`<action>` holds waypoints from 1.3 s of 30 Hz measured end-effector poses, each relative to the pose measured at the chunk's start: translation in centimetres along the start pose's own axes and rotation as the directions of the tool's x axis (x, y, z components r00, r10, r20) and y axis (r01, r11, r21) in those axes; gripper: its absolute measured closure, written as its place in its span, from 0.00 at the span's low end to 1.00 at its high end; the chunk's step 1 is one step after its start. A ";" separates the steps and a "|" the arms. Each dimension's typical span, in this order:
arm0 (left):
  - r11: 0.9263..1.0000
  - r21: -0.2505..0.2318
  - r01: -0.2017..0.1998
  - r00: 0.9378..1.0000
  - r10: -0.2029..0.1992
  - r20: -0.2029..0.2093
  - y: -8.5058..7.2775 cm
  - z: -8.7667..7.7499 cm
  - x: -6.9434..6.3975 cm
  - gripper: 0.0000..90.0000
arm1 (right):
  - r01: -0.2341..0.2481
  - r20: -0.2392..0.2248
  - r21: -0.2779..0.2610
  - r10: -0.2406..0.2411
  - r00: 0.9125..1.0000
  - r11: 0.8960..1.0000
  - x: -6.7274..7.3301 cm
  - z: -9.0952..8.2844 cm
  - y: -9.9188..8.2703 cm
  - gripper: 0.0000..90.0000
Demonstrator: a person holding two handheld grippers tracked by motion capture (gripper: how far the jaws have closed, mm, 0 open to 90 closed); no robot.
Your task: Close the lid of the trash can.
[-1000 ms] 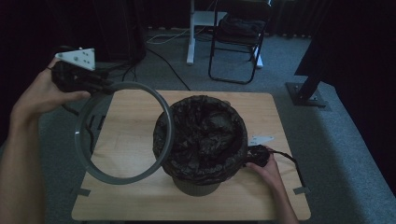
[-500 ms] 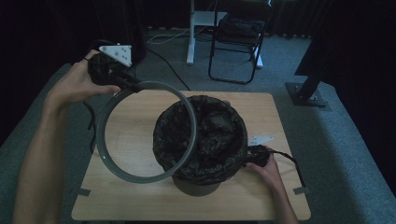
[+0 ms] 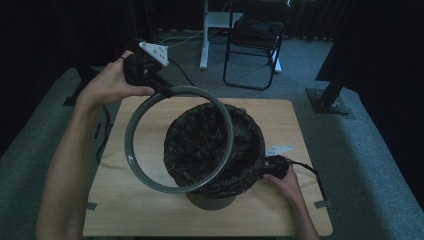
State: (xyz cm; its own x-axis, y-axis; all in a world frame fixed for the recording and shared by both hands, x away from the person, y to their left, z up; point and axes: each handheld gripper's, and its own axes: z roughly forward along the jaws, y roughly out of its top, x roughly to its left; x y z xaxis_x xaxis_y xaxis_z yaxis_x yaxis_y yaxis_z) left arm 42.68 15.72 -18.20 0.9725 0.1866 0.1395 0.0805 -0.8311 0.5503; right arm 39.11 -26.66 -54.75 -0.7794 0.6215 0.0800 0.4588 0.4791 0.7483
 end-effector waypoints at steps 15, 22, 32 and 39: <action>0.997 0.059 0.050 0.995 -0.055 0.079 4.3 5.1 1.2 0.87 | 0.000 0.000 0.000 0.000 1.000 1.000 0.0 0.0 0.0 0.32; 0.989 0.116 0.094 0.990 -0.105 0.096 5.5 7.7 1.7 0.87 | 0.000 0.000 0.000 0.000 1.000 1.000 0.0 0.0 0.0 0.32; 0.976 0.192 0.103 0.989 -0.121 0.083 6.2 10.8 1.7 0.87 | -0.002 0.002 0.000 0.002 1.000 1.000 0.0 0.0 0.0 0.32; 0.984 0.120 0.128 0.983 -0.142 0.115 4.7 10.4 2.3 0.69 | -0.003 0.002 -0.001 0.003 1.000 1.000 0.0 0.0 0.0 0.32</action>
State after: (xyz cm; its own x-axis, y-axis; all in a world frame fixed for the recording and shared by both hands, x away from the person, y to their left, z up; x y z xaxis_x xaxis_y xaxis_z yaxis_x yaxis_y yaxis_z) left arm 47.60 6.79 -23.80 0.9699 0.2410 -0.0350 0.2297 -0.8574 0.4606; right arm 39.06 -26.64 -54.75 -0.7771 0.6241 0.0814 0.4611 0.4765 0.7485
